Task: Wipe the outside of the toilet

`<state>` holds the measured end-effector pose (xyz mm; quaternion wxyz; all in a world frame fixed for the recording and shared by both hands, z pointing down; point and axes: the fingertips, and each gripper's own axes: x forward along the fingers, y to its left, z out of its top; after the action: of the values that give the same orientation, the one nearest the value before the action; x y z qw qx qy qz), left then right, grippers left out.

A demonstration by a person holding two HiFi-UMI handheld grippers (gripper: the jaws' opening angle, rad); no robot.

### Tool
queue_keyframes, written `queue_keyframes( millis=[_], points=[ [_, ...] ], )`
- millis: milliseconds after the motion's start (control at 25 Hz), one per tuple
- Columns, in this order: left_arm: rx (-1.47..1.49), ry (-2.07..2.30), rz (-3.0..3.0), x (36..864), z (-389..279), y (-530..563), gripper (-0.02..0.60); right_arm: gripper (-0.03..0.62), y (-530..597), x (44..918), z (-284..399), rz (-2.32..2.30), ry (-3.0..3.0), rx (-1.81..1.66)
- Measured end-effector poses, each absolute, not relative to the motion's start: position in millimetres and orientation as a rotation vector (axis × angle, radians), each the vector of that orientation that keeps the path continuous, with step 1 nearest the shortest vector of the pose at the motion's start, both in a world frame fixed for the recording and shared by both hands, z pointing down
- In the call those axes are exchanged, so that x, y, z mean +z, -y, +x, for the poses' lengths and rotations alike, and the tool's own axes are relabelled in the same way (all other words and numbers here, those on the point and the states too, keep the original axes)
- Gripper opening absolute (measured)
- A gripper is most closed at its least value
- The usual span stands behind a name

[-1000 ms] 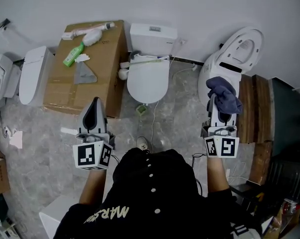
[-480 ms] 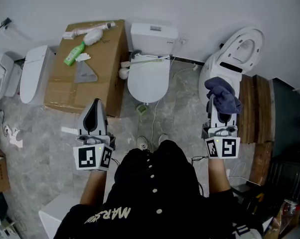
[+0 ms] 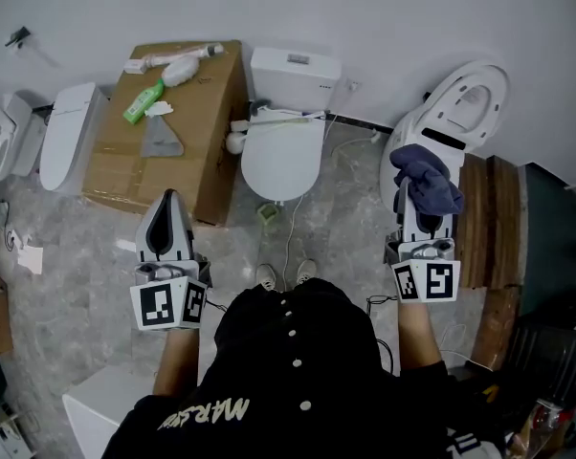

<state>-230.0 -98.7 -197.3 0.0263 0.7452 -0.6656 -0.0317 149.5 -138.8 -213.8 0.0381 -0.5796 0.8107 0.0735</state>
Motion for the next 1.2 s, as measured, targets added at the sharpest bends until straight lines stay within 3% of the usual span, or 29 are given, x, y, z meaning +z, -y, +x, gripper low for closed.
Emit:
queue_keyframes(
  millis=[1200],
  points=[
    [-0.093, 2.134, 2.319, -199, -207, 107, 0.008, 0.064, 153, -203, 165, -1.696, -2.548, 0.257]
  ],
)
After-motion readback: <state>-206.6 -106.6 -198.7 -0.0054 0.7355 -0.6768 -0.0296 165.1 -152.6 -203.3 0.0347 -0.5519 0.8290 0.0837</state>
